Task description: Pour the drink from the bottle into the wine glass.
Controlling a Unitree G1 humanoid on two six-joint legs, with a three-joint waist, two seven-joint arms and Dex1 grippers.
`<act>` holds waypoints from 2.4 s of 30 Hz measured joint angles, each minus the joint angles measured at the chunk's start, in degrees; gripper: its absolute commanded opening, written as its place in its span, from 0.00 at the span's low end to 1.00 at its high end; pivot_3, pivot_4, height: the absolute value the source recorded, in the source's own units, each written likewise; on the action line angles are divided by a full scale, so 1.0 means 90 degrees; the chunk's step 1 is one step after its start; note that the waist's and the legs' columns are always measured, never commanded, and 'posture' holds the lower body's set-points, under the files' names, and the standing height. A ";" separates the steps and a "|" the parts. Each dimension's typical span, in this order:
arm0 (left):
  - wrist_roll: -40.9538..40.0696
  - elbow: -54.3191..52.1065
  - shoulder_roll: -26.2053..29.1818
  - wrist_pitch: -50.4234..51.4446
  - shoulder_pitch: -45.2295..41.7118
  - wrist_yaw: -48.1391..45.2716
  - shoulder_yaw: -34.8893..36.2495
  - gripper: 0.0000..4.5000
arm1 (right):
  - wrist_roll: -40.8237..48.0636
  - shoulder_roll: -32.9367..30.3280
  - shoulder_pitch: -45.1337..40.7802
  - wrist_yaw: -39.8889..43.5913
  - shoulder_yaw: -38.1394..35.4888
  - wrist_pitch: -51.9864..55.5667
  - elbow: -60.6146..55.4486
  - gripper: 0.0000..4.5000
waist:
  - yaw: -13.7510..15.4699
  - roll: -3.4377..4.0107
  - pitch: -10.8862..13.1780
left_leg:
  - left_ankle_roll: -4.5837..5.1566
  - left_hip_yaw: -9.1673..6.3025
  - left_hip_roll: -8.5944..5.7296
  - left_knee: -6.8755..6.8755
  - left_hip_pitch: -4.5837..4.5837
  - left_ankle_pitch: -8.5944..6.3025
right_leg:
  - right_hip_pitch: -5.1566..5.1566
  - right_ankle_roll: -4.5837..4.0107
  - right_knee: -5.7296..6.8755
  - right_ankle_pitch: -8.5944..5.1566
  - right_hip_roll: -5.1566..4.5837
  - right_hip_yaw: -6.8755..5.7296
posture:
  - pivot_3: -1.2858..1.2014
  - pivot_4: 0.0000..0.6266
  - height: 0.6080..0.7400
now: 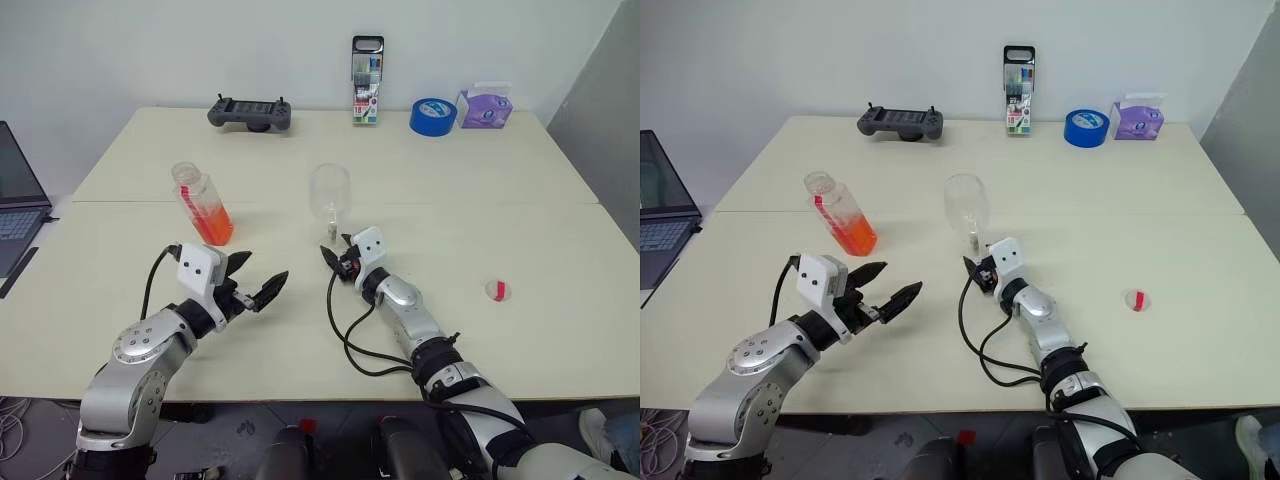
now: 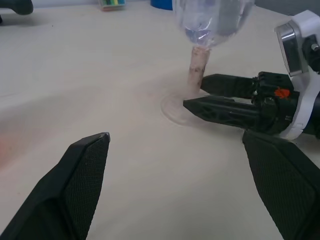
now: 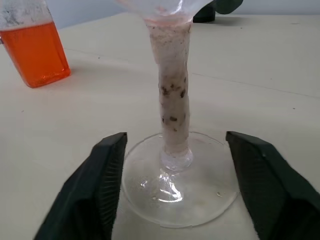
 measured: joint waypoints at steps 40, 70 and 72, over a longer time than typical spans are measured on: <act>0.0744 0.1746 0.0111 -0.1237 -0.1501 0.0901 0.0866 1.00 | 0.4775 -0.4690 -0.2792 0.2104 -0.0948 0.9894 -0.6953 0.99 | 0.0046 -0.0008 0.0011 | 0.0004 -0.0013 -0.0017 -0.0007 -0.0126 -0.0003 | -0.0070 0.0016 -0.0080 0.0009 -0.0039 -0.0030 | 0.52 0.24 1.00; 0.1195 0.5637 0.0066 -0.2788 -0.3929 0.0345 0.0619 1.00 | 0.4752 -0.4710 -0.2607 0.1948 -0.0764 0.9678 -0.7020 0.99 | 0.0044 -0.0008 0.0011 | 0.0004 -0.0003 -0.0020 0.0019 -0.0115 -0.0001 | -0.0089 0.0018 -0.0003 0.0010 -0.0034 -0.0044 | 0.52 0.24 1.00; 0.1252 0.5919 0.0064 -0.2970 -0.4022 0.0300 0.0598 1.00 | 0.4754 -0.4711 -0.2606 0.1928 -0.0764 0.9680 -0.7021 0.99 | 0.0041 -0.0008 0.0011 | 0.0004 -0.0002 -0.0020 0.0019 -0.0116 -0.0001 | -0.0090 0.0018 -0.0003 0.0010 -0.0035 -0.0042 | 0.52 0.24 1.00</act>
